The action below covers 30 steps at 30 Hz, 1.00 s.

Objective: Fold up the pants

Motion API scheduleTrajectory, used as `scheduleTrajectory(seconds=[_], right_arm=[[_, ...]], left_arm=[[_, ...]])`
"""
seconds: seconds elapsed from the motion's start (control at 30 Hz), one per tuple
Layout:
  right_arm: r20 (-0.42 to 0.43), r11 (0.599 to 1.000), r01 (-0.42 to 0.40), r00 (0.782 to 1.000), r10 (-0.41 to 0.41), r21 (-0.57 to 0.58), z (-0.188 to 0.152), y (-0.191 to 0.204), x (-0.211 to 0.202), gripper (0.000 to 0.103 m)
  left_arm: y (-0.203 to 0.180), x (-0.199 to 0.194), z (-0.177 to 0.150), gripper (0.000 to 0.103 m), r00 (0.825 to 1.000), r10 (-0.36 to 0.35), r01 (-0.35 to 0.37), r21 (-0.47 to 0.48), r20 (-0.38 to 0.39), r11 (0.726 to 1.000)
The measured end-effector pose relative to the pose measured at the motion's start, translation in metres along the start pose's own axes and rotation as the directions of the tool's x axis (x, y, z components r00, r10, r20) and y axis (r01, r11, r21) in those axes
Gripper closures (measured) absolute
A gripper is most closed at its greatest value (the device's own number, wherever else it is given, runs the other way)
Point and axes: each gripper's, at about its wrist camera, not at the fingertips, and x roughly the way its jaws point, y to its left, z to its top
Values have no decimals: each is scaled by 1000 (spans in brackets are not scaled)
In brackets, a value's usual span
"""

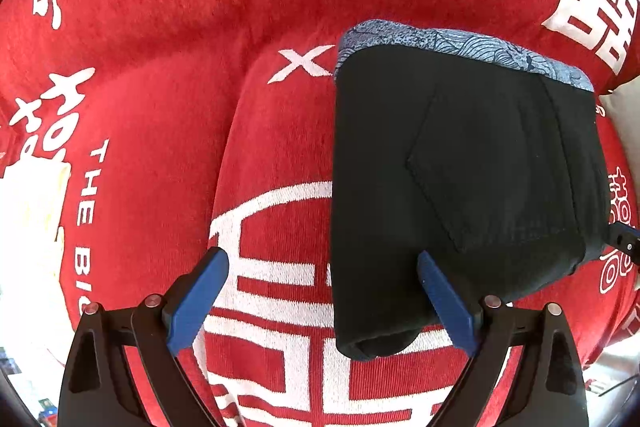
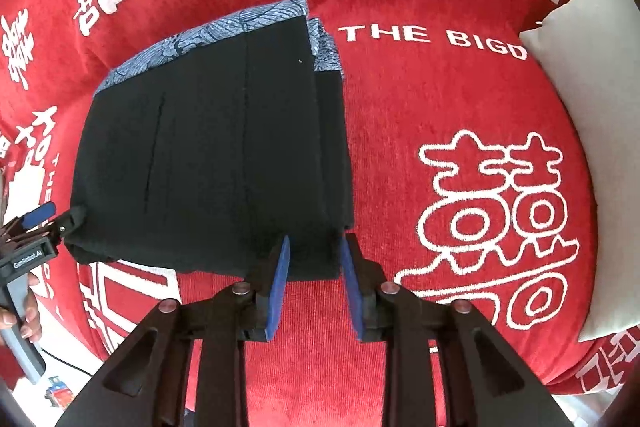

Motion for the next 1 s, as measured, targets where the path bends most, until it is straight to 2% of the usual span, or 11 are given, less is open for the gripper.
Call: scheduleTrajectory(seconds=[0.07,0.27,0.33,0.4,0.6,0.8,0.87,0.93,1.0], right_arm=[[-1,1000,7,1000,-7,8,1,-2,-1,64],[-7,999,-10,1000,10,31,3,-12,-5,49],[-9,999,-15,1000,15,35,2,-15,-5,39],[-12,998,-26,1000,27,48,1,-18,-5,33],[-16,992,-92,996,93,87,0,-28,-7,32],[4,979,-175,985,175,100,13,-34,-8,32],[16,971,-207,978,206,119,19,-38,-8,32],[27,960,-240,971,239,141,26,-45,-6,32],[36,943,-282,959,280,175,34,-52,-1,32]], left_arm=[[2,-1,1,7,1000,-11,11,-4,-1,1000],[12,-7,7,7,992,-126,126,-52,2,991],[16,-7,10,7,988,-153,152,-74,-7,986],[17,-5,12,7,985,-169,167,-95,-18,981],[11,-2,25,7,972,-235,231,-115,-21,966],[1,6,38,7,963,-267,263,-89,-33,961],[-1,10,44,7,949,-310,306,-87,-50,948],[-2,21,49,7,928,-362,354,-94,-92,930],[-3,28,53,7,923,-370,361,-89,-108,928]])
